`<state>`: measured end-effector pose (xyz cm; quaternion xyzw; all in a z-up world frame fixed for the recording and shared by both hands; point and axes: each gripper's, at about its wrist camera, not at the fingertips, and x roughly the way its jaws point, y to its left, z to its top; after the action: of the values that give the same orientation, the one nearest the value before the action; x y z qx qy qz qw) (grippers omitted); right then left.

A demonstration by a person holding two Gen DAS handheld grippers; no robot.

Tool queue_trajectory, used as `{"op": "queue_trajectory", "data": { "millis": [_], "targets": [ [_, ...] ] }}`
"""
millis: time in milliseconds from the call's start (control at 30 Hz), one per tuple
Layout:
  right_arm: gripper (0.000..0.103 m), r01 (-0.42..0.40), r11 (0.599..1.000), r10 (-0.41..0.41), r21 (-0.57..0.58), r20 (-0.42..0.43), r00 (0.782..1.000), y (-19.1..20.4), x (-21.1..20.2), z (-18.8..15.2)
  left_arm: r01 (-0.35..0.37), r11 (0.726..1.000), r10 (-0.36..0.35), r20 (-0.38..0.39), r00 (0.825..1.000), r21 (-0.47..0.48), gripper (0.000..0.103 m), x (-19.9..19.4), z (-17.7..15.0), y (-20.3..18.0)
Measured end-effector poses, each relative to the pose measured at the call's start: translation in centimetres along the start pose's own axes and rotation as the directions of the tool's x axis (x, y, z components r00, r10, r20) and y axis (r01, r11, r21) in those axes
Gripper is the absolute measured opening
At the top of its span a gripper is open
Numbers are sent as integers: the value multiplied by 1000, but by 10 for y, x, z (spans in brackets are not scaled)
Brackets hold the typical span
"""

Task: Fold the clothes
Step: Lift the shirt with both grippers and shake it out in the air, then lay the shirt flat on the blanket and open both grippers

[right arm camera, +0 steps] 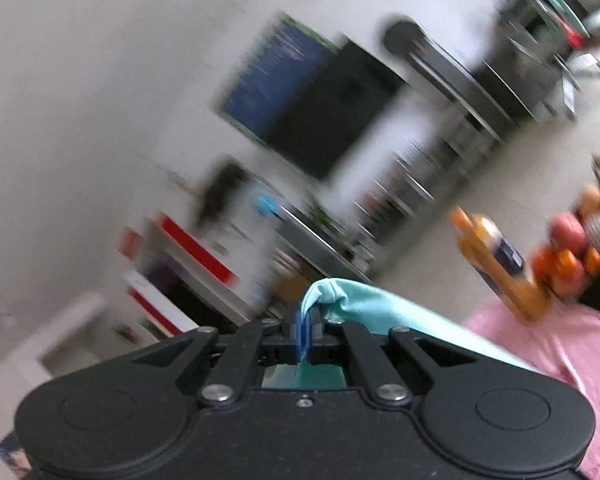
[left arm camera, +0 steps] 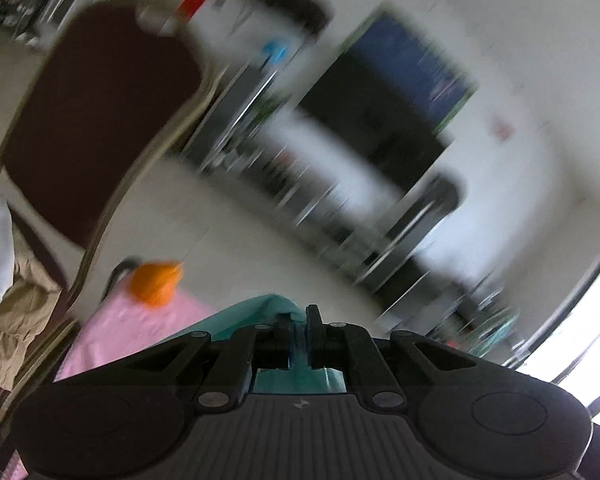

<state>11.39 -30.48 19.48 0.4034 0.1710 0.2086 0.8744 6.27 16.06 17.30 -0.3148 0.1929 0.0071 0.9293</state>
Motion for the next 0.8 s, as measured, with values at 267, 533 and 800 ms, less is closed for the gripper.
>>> {"op": "queue_trajectory", "data": {
  "millis": [267, 533, 800],
  "targets": [
    [2, 59, 998, -59, -32, 16, 998, 1, 91, 43, 41, 995, -54, 159, 986, 86, 6, 12, 46, -16],
    [2, 82, 994, -82, -72, -1, 997, -43, 63, -5, -38, 993, 30, 72, 997, 108, 6, 29, -33, 26],
    [2, 331, 940, -341, -85, -202, 918, -153, 74, -133, -317, 942, 332, -153, 931, 113, 5, 71, -157, 121]
  ]
}}
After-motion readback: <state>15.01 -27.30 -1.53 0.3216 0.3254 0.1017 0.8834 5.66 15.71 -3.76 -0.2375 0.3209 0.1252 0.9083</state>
